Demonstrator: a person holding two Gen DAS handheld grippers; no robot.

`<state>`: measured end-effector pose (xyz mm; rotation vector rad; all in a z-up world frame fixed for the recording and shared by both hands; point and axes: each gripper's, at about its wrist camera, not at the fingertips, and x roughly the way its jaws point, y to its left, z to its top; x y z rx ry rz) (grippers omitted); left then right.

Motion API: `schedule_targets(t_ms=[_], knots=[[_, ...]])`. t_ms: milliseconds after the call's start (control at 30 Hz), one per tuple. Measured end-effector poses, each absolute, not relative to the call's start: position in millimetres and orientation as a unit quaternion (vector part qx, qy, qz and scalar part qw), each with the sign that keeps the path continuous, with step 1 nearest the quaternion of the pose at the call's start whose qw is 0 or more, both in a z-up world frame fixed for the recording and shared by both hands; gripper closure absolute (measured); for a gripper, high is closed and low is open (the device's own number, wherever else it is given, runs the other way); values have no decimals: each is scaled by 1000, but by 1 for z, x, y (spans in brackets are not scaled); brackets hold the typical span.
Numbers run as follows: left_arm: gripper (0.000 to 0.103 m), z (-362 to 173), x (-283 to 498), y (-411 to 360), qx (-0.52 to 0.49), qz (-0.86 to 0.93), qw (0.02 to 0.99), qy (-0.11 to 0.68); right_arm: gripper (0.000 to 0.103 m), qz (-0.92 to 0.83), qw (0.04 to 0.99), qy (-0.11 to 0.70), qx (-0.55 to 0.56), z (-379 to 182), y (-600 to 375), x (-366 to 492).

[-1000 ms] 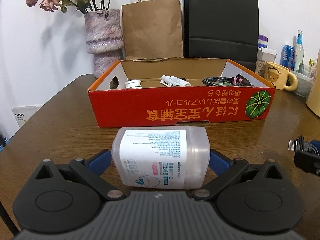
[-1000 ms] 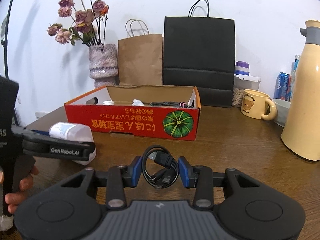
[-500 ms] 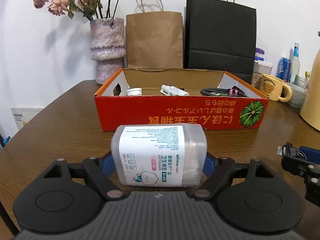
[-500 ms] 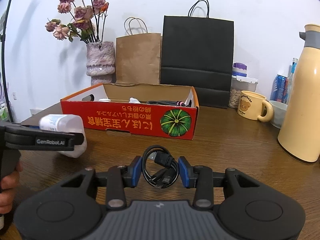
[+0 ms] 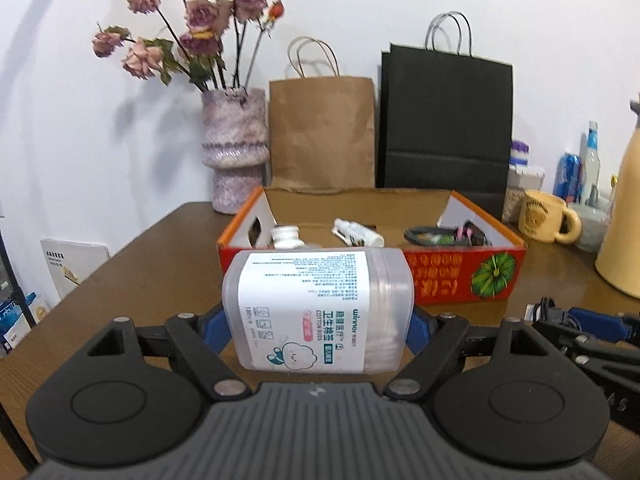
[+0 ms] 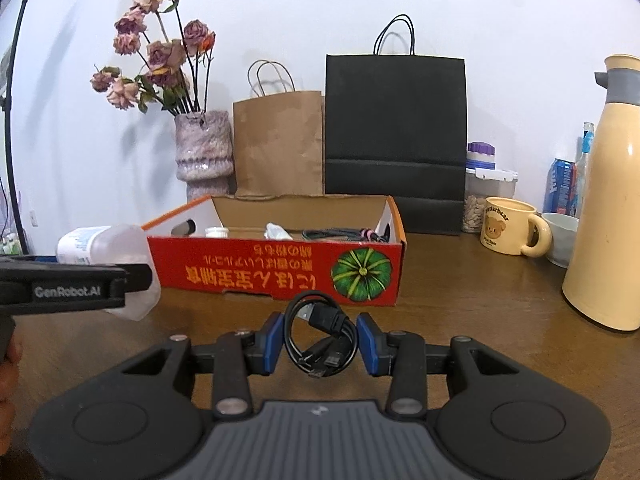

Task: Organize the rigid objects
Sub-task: 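Grasp the white swab container with the left tool, then carry the swab container and small cable over the red box with both tools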

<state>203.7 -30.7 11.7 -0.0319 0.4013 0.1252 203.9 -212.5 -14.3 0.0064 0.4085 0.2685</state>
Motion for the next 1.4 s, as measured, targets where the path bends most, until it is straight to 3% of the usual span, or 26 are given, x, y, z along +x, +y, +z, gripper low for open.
schedule_targets(t_ms=[600,1400], knots=[[19,66,254,-9,-64,78,984,149,64,134,980,145,10,38,-182,260],[20,38,384,15,-57,106,975,187,64,132,976,172,14,13,-153,394]])
